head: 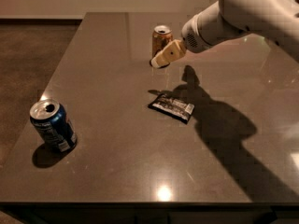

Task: Knock orange can over

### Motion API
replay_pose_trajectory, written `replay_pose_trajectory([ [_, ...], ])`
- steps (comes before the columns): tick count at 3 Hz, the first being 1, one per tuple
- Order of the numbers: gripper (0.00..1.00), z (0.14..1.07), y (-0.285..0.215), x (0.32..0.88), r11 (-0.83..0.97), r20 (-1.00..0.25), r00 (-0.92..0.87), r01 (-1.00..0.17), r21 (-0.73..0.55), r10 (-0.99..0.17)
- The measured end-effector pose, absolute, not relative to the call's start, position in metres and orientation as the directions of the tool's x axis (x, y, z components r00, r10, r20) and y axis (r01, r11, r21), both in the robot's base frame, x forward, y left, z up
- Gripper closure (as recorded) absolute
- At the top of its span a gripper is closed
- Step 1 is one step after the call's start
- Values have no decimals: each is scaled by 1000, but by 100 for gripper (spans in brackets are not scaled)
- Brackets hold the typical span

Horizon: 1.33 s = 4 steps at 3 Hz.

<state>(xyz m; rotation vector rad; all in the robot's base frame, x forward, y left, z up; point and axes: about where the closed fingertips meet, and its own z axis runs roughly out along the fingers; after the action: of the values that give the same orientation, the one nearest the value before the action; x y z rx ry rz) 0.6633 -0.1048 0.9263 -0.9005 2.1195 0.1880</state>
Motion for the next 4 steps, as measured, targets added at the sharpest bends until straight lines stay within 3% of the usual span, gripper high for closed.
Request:
replay_pose_trajectory([
  [2, 0, 920, -49, 717, 758, -790, -423, -648, -79, -444],
  [4, 39, 926, -55, 742, 800, -819, -438, -598, -43, -371],
])
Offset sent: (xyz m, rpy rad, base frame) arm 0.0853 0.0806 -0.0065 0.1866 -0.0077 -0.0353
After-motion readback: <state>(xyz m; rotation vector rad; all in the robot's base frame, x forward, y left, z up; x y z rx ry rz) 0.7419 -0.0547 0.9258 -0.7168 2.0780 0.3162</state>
